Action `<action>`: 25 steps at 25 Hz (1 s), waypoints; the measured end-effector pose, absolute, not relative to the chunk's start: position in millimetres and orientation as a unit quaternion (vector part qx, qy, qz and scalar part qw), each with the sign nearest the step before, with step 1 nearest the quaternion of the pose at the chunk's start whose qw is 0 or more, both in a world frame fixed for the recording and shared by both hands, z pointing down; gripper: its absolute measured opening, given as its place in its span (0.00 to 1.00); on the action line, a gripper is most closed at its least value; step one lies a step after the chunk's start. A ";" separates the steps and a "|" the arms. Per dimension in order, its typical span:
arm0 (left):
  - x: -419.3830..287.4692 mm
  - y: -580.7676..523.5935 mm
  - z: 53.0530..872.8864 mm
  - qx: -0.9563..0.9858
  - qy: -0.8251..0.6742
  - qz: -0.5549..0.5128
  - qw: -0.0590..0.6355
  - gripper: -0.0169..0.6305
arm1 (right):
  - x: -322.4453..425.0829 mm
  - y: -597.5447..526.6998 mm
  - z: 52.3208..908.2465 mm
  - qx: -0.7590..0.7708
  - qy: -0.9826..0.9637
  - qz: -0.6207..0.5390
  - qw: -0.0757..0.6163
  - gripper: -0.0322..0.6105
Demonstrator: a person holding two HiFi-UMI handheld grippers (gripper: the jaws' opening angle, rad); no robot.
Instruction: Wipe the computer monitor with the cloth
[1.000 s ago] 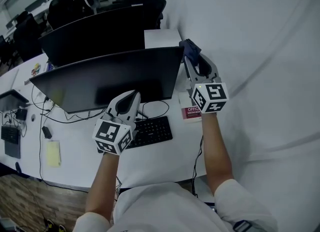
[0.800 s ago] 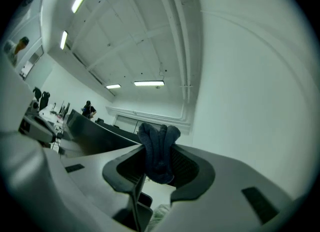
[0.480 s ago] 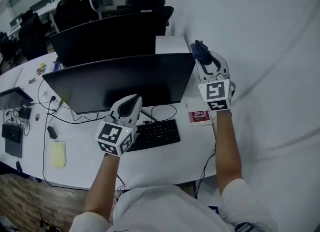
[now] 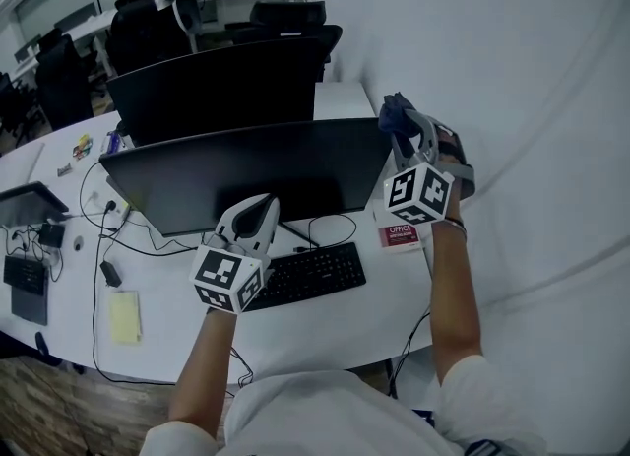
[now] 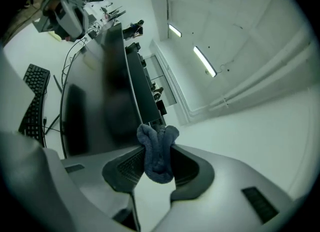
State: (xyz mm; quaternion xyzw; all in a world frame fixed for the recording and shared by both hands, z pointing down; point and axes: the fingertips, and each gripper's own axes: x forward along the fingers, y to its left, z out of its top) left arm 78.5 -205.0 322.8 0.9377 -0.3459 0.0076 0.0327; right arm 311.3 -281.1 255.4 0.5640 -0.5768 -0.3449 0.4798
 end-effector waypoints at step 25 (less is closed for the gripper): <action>-74.6 -216.1 316.3 0.919 -0.393 -0.014 0.032 0.04 | 86.1 -291.9 256.1 0.479 -0.652 -0.391 0.439 0.27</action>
